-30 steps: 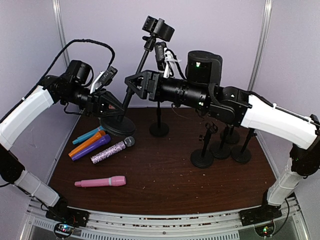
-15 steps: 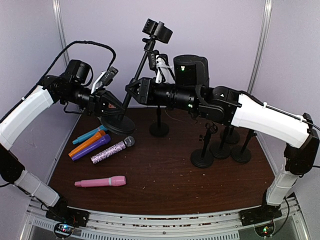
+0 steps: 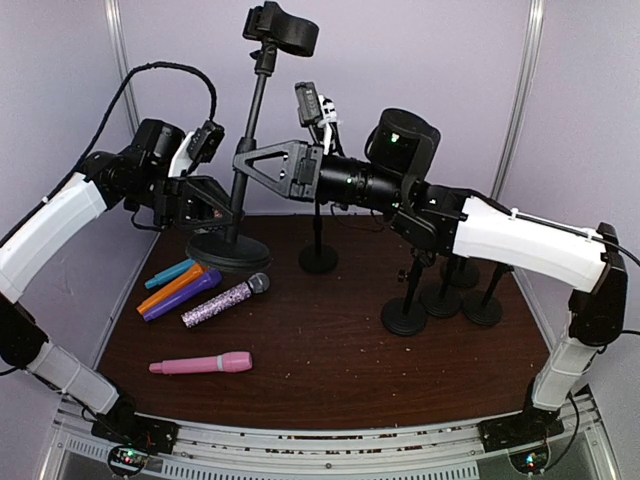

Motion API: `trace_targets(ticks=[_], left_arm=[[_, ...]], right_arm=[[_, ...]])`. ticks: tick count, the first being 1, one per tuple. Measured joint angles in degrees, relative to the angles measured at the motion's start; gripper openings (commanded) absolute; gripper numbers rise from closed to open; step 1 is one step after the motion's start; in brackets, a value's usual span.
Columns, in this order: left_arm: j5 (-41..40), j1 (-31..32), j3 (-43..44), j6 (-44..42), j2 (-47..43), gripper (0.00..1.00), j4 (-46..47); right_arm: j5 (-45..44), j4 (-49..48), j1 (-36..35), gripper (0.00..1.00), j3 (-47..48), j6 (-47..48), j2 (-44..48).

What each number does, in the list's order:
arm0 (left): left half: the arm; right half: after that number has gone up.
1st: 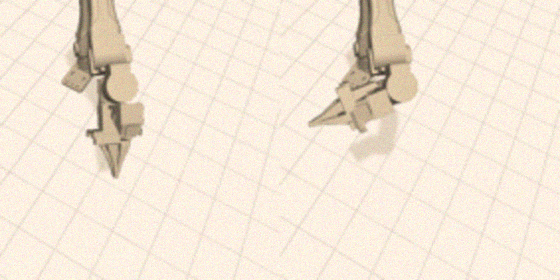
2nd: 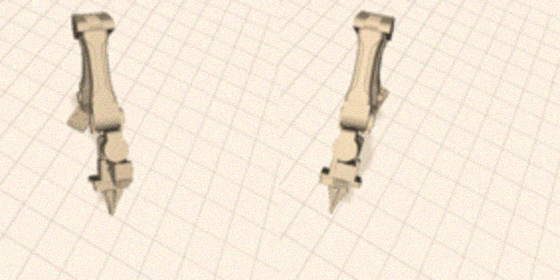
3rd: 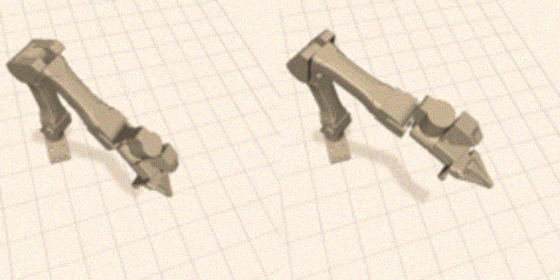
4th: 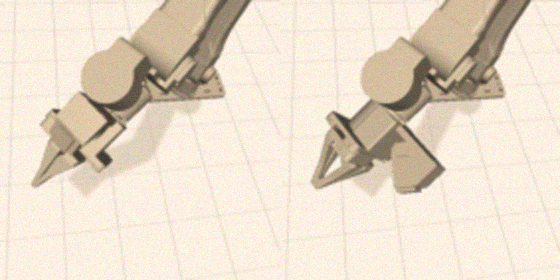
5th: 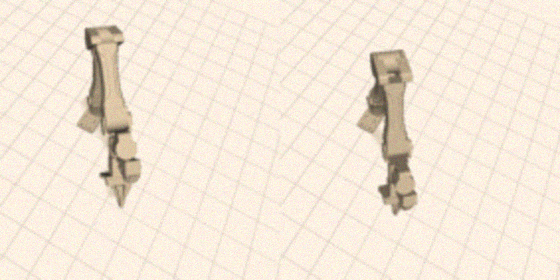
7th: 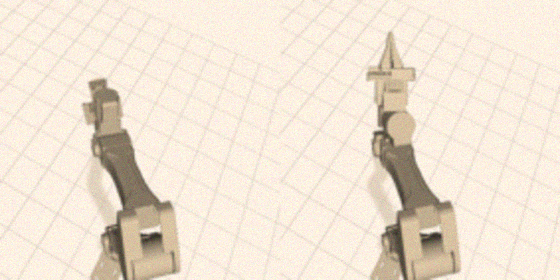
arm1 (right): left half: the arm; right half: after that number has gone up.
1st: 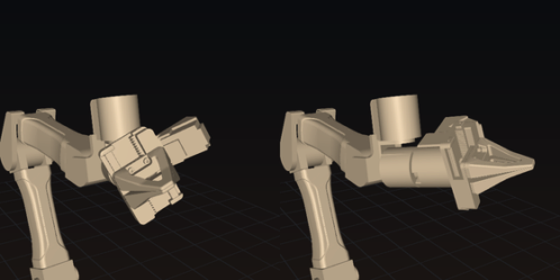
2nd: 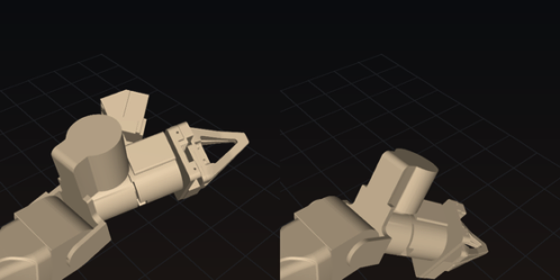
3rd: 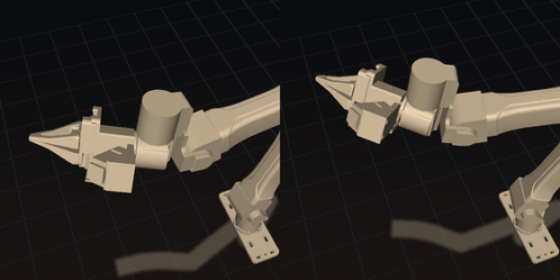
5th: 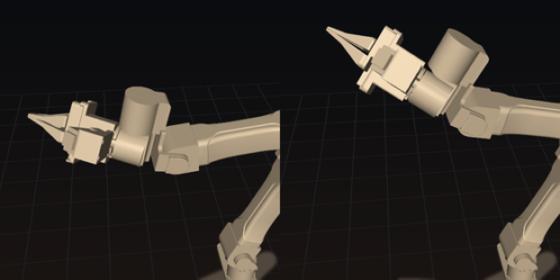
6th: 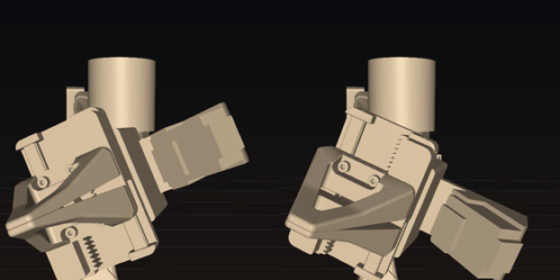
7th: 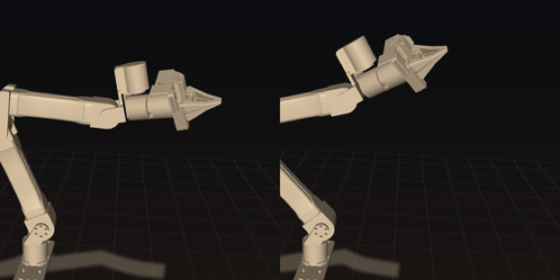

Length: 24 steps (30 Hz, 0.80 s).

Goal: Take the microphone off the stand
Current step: Unscrew the knob on the stand of the microphone stand.

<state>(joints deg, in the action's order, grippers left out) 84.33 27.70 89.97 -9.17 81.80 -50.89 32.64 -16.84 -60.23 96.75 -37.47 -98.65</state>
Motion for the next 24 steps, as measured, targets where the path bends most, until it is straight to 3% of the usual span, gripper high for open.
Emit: trace_targets(ticks=[6,11,14,18,22,24], left_arm=[[5.05,1.9,-0.26,0.76,-1.16,0.0,0.26],[5.05,2.27,-0.48,0.46,-1.11,0.0,0.33],[4.74,2.27,-0.5,-1.11,-1.07,0.0,0.79],[1.7,1.38,-0.42,-2.95,-0.52,0.0,0.15],[-1.6,-0.79,-0.11,-3.23,0.02,0.0,-0.17],[-3.15,-1.97,0.42,-3.43,0.07,0.0,-0.2]], right_arm=[[13.25,-17.75,0.96,0.23,1.01,-12.04,-5.55],[17.53,-26.62,1.77,0.37,1.33,-20.11,-8.66],[19.28,-27.12,1.73,0.62,1.33,-21.9,-8.44],[17.53,-15.65,1.14,0.73,0.92,-14.97,-5.55],[5.16,3.08,1.11,0.77,0.37,-4.26,-0.13],[0.13,7.63,1.03,0.77,-0.09,-1.88,1.6]])
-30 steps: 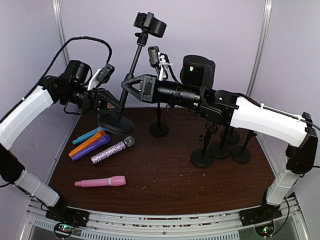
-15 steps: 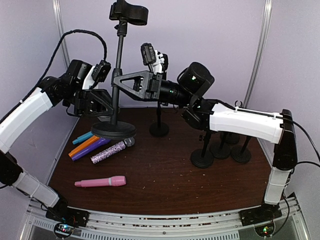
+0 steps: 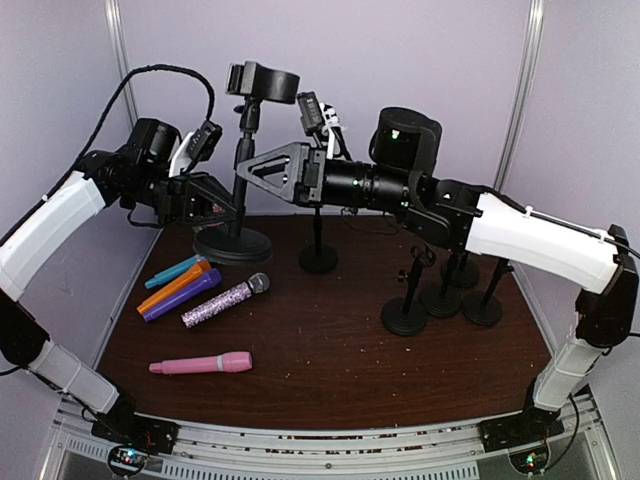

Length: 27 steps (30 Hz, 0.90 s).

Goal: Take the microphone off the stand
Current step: Unscrew the knob on the stand of the microphone stand, then pass from the left arm to the right

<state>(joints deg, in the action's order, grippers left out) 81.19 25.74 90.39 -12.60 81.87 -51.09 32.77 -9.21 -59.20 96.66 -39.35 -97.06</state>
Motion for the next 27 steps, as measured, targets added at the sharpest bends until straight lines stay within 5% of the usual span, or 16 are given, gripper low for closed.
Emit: trace_targets(ticks=[7,16,23,24,27], left_arm=[[-3.74,-0.83,0.87,-1.11,0.0,0.0,-0.02],[-6.03,-0.83,0.87,-2.05,0.0,0.0,-0.02],[-7.76,-0.94,-0.13,-2.69,0.0,0.0,-0.02],[-8.2,-0.94,-0.39,-2.75,0.0,0.04,0.0],[-8.57,-1.09,-1.07,-2.8,0.0,0.52,-0.33]], right_arm=[[-16.92,9.55,-1.25,0.72,-2.23,5.7,4.31],[-19.76,10.19,-2.97,0.57,0.57,7.5,1.86],[-19.89,9.92,-3.74,0.15,4.17,8.48,-2.47],[-20.11,9.9,-3.87,0.07,4.22,8.26,-2.71],[-21.55,10.93,-4.11,0.0,4.15,10.19,-3.02]])
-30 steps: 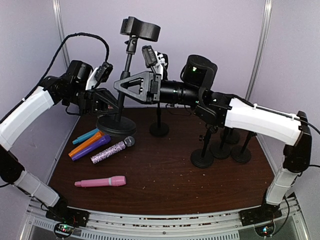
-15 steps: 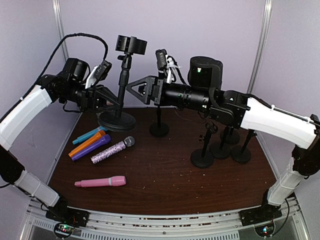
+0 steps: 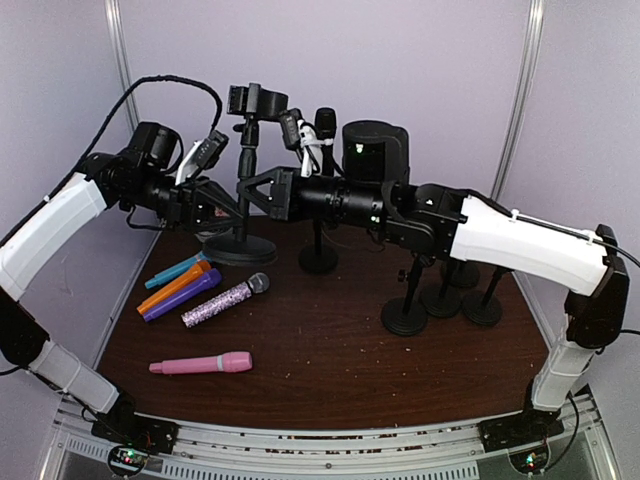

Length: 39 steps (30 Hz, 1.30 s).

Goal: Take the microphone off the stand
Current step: Pass from the left arm to the right, then place the microphone stand at the center of the board.

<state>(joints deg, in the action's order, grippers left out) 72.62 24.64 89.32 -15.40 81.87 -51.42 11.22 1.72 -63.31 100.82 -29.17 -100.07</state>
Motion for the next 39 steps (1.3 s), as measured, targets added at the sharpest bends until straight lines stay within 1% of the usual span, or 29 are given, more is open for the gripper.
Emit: trace_targets(ticks=[2,3,4,7,12,18,20,27,33,35,39], left_arm=[[-1.84,-0.07,-0.66,-1.31,0.0,0.78,-0.11],[-3.04,-0.46,-1.01,-1.62,0.0,0.87,-0.15],[-4.33,-0.98,-1.38,-2.08,0.04,0.88,-0.17],[-8.94,-3.17,-2.38,-3.17,0.46,0.9,-1.16],[-13.9,-7.17,-4.07,-4.46,1.55,0.9,-1.97],[-18.14,-7.87,-5.29,-5.81,1.62,0.89,-2.62],[-18.93,-7.82,-5.57,-6.19,1.62,0.88,-2.64],[-20.0,-7.82,-6.1,-7.23,1.62,0.86,-2.71],[-20.04,-7.82,-6.19,-8.2,1.62,0.86,-2.67],[-20.04,-7.82,-6.19,-8.35,1.62,0.86,-2.67],[-20.09,-7.82,-6.19,-8.57,1.62,0.86,-2.67]], right_arm=[[-1.62,0.76,-0.15,0.0,-0.31,0.94,-0.31],[-2.64,1.38,-0.24,0.0,-0.72,1.57,-0.31],[-3.76,1.79,-0.33,0.0,-1.27,2.16,-0.31],[-8.04,1.86,-0.48,0.0,-4.87,4.52,-0.31],[-16.28,1.2,-0.46,0.0,-13.84,8.44,-0.31],[-27.8,-1.99,0.24,0.0,-23.85,11.43,-0.46],[-30.75,-4.68,0.92,0.0,-26.25,11.76,-0.76],[-41.0,-18.64,2.95,0.0,-37.09,12.87,-3.98],[-46.49,-27.67,3.17,0.0,-42.95,13.79,-7.65],[-47.6,-30.03,3.1,0.06,-43.65,13.7,-8.7],[-49.05,-33.77,2.51,0.24,-44.72,13.11,-9.97]])
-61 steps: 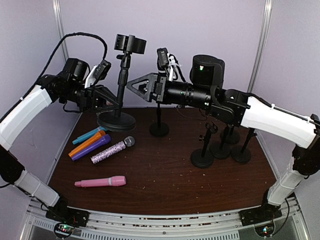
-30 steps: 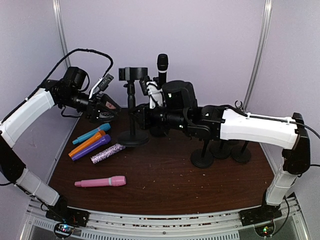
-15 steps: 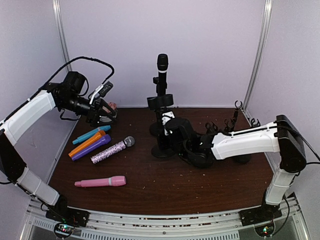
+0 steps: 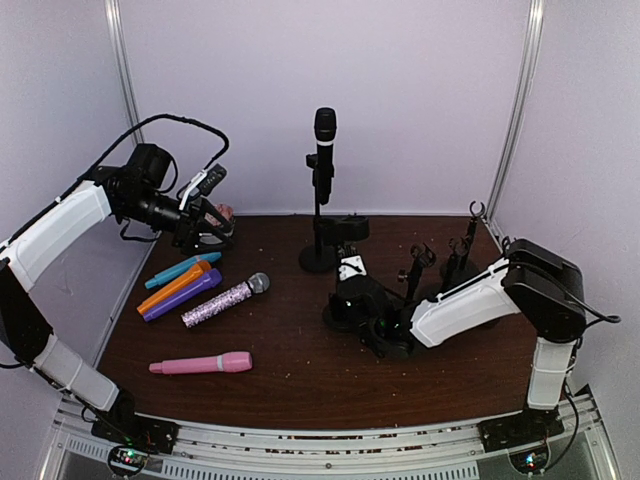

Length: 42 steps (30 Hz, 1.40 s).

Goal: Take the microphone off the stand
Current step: Place the microphone stand at the center of the board, then pick up the microphone stand from the center of the board.

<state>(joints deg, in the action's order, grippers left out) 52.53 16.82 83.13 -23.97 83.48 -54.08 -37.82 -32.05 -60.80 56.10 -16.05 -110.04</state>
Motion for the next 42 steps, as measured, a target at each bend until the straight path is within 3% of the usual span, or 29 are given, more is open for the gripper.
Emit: trace_targets(ticks=[3,8,10,14,20,23,27,35,42], left_arm=[[-0.04,0.0,0.0,-0.02,-0.02,0.86,0.0],[-0.04,0.0,0.09,-0.02,-0.02,0.86,-0.02],[-0.04,0.0,0.35,-0.02,-0.02,0.86,-0.02],[-0.02,0.0,1.05,0.0,-0.04,0.86,0.04],[0.0,0.0,1.05,0.0,-0.33,0.86,0.02],[0.02,0.0,1.27,0.0,-0.44,0.86,0.0],[0.17,0.0,1.9,0.0,-0.46,0.86,0.02],[0.52,0.0,2.05,0.02,-0.48,0.85,0.02],[0.98,0.0,2.05,0.0,-1.03,0.85,0.0]], right_arm=[[-0.52,-1.66,-0.98,0.52,-0.79,-1.27,-0.59],[-0.83,-3.32,-2.93,0.81,-2.38,-3.04,-0.44],[-0.55,-2.49,-3.72,0.89,-3.41,-3.28,0.04],[3.1,3.02,-4.66,0.9,-4.35,-3.17,3.5],[19.37,19.23,-4.44,0.89,-2.08,0.61,18.01],[27.89,30.58,-4.28,0.91,4.7,3.37,23.96],[32.06,44.46,-2.97,0.93,16.39,8.55,27.28],[37.53,65.88,9.62,0.93,37.99,21.66,23.28],[43.21,82.07,11.67,0.91,43.5,31.23,12.96]])
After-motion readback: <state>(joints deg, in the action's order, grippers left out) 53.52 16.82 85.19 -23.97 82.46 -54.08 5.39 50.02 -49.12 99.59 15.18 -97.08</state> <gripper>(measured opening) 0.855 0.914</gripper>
